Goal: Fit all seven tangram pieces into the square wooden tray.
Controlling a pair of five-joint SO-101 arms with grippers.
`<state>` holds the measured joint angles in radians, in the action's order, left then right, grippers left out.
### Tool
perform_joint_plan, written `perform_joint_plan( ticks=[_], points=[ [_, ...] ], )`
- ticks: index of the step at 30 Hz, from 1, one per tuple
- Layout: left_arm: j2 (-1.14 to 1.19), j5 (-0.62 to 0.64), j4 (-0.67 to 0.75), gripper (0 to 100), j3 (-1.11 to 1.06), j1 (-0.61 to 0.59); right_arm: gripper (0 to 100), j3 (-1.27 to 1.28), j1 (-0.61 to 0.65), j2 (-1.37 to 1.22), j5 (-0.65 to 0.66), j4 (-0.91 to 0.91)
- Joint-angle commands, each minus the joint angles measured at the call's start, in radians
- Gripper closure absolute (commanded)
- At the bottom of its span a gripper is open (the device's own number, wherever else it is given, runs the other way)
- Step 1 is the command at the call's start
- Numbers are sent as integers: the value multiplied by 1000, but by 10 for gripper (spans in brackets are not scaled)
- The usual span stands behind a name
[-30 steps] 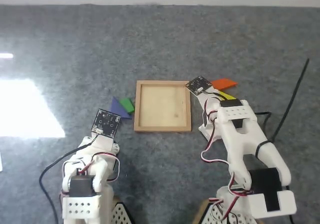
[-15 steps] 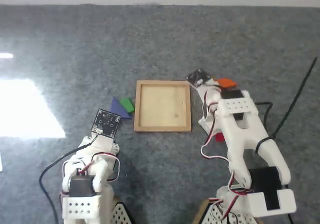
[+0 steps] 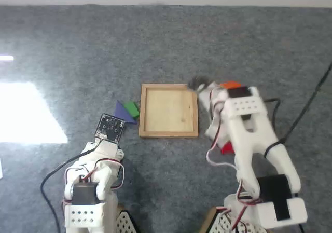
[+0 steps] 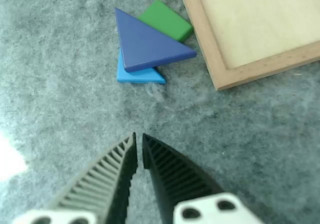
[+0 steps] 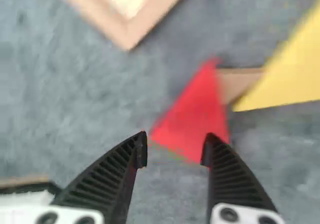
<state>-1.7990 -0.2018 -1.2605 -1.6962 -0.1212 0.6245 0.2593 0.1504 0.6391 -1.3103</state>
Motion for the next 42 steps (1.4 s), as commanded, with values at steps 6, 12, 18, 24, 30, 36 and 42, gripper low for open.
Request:
perform_joint_plan(
  ticks=[6,12,18,24,30,36,42],
  points=[
    [-20,5,-6,982,13,-3,630,292,79,338,18,196],
    [-20,5,-6,982,13,-3,630,301,36,341,29,168],
    [-20,5,-6,982,13,-3,630,364,36,323,83,205],
    [-20,5,-6,982,13,-3,630,367,35,196,83,320],
    [-20,5,-6,982,13,-3,630,292,-53,64,77,329],
    [-20,5,-6,982,13,-3,630,282,-104,44,78,318],
    [-20,5,-6,982,13,-3,627,308,-93,203,163,272]
  ],
)
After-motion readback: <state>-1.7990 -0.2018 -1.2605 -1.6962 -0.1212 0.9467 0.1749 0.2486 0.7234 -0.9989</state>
